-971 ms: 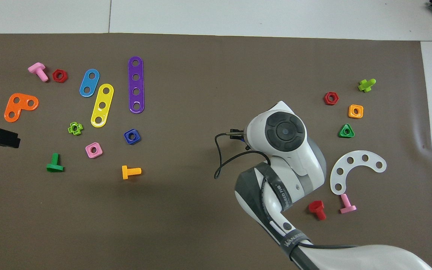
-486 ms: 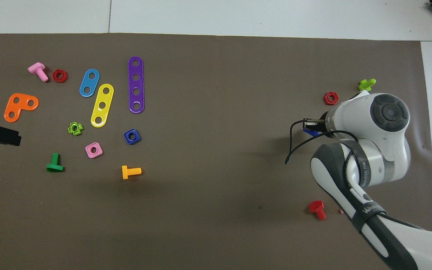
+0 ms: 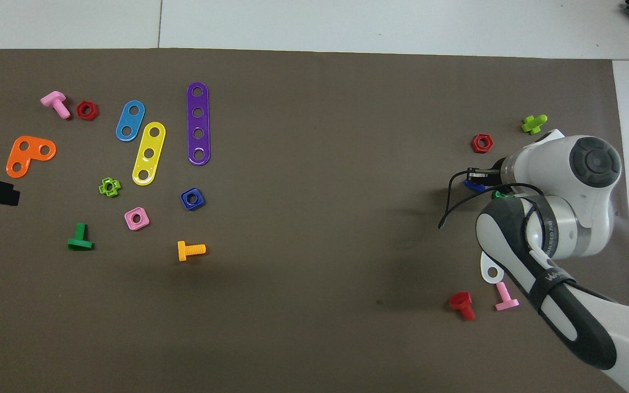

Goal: Unscrew and place screws in storage area

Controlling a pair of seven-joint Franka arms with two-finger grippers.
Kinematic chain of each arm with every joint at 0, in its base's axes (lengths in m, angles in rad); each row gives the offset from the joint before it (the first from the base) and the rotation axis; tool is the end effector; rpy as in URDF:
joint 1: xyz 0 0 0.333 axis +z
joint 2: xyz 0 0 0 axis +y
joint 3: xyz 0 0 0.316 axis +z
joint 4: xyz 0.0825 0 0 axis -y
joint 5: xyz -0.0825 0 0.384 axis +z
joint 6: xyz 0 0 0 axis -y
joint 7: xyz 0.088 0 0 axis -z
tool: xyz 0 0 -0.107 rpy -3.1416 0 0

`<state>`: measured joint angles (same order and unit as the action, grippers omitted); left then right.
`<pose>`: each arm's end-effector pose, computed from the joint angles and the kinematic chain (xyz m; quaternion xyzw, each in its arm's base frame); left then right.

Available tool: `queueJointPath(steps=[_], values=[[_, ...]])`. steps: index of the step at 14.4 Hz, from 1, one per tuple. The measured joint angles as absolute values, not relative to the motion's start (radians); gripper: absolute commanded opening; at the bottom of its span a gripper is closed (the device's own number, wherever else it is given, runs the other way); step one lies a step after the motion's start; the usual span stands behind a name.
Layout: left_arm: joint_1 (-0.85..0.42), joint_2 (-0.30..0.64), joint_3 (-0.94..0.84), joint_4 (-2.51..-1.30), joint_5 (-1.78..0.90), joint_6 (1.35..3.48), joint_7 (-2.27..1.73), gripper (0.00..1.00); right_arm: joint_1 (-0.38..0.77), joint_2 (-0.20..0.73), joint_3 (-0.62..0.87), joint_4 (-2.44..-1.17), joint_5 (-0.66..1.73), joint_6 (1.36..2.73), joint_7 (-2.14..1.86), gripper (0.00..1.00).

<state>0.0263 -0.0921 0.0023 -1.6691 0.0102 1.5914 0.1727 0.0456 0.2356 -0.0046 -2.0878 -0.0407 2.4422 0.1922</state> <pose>0.5269 0.0162 0.6296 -0.9974 0.0721 -0.0067 0.0057 0.5902 0.0242 0.3229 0.9963 -0.0606 0.0606 0.0075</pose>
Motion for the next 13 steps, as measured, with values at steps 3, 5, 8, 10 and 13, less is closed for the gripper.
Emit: queueJointPath(steps=[3,5,8,10,13], values=[[0.026,-0.076,0.003,-1.591,0.010,1.538,0.173,1.00,0.047,0.240,0.003,-2.088,-0.041,2.442,0.192,0.42],[0.027,-0.042,0.004,-1.524,0.010,1.502,0.172,1.00,0.047,0.240,0.004,-2.088,-0.041,2.442,0.192,0.62],[0.037,0.017,0.010,-1.437,0.010,1.470,0.172,1.00,0.047,0.240,0.004,-2.087,-0.040,2.442,0.193,0.99],[0.045,0.052,0.012,-1.394,0.010,1.450,0.172,1.00,0.047,0.233,0.004,-2.082,-0.040,2.441,0.193,0.99],[0.047,0.133,0.013,-1.305,0.010,1.415,0.172,1.00,0.047,0.162,0.003,-2.039,-0.040,2.360,0.193,0.99]])
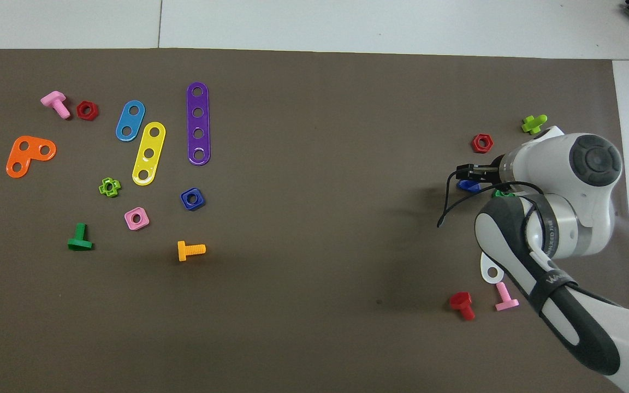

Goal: Unscrew and place screws in storage area

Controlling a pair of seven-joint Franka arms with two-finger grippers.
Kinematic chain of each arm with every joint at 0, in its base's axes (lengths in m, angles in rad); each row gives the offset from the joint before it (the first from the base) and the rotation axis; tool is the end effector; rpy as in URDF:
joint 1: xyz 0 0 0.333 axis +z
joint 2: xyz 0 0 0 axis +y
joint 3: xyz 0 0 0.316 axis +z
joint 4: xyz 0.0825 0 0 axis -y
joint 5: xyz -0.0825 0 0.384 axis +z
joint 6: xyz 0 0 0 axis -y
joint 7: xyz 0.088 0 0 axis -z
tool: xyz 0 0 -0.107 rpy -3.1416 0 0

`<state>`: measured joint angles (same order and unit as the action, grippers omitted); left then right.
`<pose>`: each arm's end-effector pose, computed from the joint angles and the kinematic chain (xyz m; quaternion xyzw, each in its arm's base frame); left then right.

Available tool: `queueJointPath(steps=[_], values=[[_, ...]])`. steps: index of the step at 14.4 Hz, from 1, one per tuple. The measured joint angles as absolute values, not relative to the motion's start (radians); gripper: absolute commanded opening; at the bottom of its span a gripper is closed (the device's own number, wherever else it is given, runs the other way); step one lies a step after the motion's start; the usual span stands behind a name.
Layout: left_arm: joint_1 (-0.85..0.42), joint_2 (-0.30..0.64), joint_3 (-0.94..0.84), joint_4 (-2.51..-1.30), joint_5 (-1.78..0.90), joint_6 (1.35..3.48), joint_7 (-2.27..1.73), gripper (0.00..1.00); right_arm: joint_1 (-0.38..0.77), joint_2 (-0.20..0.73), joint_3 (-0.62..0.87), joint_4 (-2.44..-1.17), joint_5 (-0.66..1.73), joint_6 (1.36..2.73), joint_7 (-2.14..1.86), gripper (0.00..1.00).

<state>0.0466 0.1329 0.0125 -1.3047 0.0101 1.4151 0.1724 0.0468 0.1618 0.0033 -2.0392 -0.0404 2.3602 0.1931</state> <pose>0.5778 0.0348 0.6591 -0.9984 0.0559 0.0118 0.0045 0.5943 0.0292 0.3803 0.9950 -0.0581 0.0807 0.0053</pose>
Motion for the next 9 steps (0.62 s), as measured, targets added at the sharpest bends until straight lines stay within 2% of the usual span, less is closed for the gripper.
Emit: queueJointPath(steps=[2,4,9], values=[[0.047,0.169,0.013,-1.266,0.010,1.411,0.172,1.00,0.046,0.088,0.003,-1.977,-0.040,2.246,0.193,0.99],[0.047,0.166,0.011,-1.263,0.010,1.411,0.172,1.00,0.045,0.030,0.002,-1.894,-0.040,2.111,0.193,1.00],[0.047,0.081,0.008,-1.413,0.010,1.444,0.172,1.00,0.045,-0.002,0.001,-1.659,-0.024,1.808,0.193,1.00]])
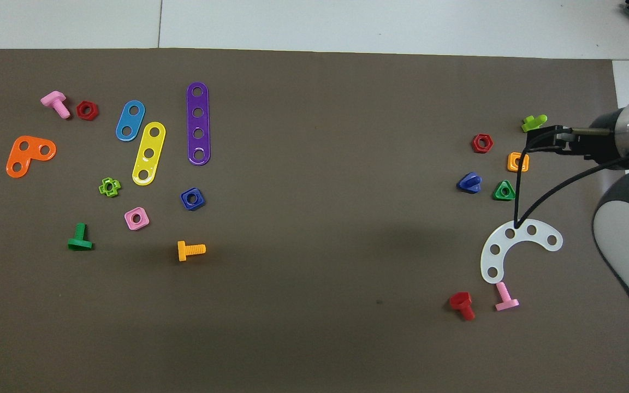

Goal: Unscrew and place screws in storage area

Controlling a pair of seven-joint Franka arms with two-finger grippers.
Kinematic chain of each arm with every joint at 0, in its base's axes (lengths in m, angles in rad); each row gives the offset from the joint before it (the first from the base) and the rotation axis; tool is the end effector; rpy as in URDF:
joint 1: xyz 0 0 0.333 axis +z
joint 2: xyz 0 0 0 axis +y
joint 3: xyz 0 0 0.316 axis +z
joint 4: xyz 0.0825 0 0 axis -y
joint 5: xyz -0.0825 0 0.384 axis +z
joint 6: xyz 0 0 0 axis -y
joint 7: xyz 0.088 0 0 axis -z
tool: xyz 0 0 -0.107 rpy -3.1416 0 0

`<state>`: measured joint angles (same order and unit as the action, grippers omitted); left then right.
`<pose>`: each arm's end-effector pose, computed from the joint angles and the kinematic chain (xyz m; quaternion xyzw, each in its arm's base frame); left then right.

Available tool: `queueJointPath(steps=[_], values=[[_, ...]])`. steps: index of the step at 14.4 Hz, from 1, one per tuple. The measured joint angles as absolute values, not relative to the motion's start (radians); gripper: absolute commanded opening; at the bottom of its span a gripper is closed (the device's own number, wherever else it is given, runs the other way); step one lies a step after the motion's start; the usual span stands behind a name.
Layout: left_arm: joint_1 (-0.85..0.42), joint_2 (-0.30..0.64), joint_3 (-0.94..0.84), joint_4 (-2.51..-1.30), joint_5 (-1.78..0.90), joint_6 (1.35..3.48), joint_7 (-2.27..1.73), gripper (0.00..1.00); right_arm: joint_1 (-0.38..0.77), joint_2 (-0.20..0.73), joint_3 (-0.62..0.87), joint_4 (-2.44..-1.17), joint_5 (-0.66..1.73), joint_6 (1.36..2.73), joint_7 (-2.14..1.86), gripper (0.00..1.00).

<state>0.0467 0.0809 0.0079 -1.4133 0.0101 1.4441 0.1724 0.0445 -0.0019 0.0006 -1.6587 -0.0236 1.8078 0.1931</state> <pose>0.5660 0.0319 0.6417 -0.9980 0.0583 0.0255 0.0025 0.5742 0.0239 0.6058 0.9945 -0.0718 0.0763 0.0026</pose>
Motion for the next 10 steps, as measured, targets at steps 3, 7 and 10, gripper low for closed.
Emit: queueJointPath(steps=[3,7,10], values=[[0.047,0.054,0.008,-1.449,0.010,1.463,0.172,1.00,0.044,0.006,0.000,-1.567,-0.023,1.672,0.193,1.00],[0.047,0.051,0.006,-1.449,0.010,1.482,0.172,1.00,0.044,0.009,0.000,-1.525,-0.023,1.583,0.189,1.00],[0.047,0.051,0.006,-1.452,0.010,1.506,0.172,1.00,0.047,0.004,0.004,-1.530,-0.023,1.529,0.178,1.00]])
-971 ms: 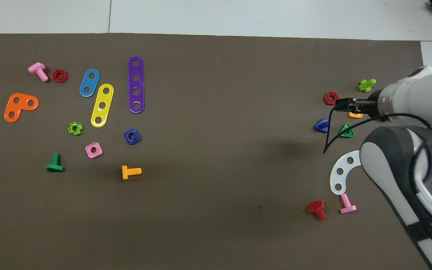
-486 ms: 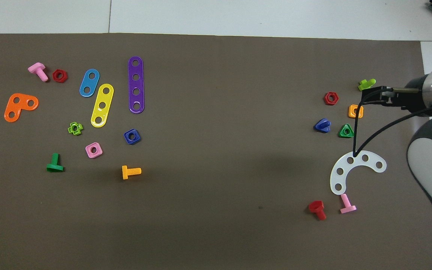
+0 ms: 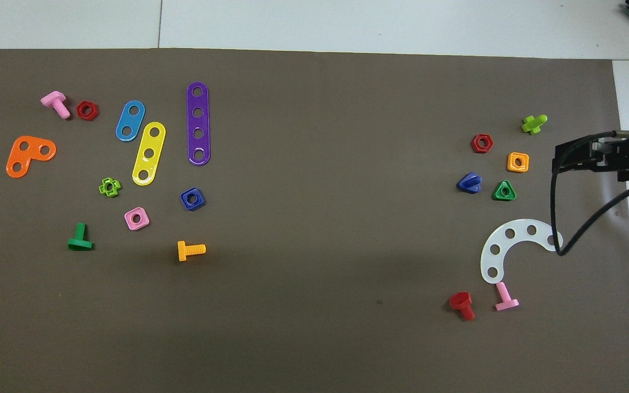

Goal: Unscrew and place screws in storage area

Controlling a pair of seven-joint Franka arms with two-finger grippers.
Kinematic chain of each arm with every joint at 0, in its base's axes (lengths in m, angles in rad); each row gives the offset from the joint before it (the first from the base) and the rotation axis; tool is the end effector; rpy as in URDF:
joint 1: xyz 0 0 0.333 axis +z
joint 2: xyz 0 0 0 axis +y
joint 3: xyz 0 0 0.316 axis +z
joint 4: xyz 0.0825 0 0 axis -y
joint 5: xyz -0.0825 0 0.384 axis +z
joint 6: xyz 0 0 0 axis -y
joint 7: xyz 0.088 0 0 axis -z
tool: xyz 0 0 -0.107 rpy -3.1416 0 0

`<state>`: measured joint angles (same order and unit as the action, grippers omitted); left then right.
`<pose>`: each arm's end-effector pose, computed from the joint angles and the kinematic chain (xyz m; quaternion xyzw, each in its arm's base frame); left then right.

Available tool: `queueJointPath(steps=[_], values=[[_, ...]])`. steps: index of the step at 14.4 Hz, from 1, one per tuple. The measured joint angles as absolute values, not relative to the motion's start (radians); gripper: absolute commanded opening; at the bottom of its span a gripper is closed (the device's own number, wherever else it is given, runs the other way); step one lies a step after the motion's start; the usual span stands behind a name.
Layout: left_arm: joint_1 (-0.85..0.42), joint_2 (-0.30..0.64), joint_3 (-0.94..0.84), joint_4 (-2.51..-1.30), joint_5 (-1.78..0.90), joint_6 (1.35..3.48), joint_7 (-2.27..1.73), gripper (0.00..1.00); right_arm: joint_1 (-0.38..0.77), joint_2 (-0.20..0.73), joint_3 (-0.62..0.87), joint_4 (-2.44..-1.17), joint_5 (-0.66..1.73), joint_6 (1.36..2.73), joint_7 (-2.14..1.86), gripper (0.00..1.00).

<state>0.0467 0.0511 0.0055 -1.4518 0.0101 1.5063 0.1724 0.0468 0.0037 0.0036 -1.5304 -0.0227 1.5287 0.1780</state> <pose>0.5636 0.0305 0.6460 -0.9982 0.0597 -0.0011 0.0053 0.5512 0.0253 0.6378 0.9979 -0.0642 -0.0014 0.0116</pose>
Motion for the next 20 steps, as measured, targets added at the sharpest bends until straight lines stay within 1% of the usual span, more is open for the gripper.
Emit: queueJointPath(steps=[8,13,20], values=[[0.047,0.051,0.000,-1.454,0.010,1.520,0.172,1.00,0.049,-0.013,0.009,-1.569,-0.023,1.527,0.176,1.00],[0.046,0.051,-0.006,-1.454,0.010,1.527,0.172,1.00,0.049,-0.022,0.009,-1.592,-0.023,1.555,0.174,1.00],[0.043,0.051,-0.017,-1.454,0.010,1.531,0.195,1.00,0.049,-0.027,0.009,-1.600,-0.023,1.563,0.174,1.00]])
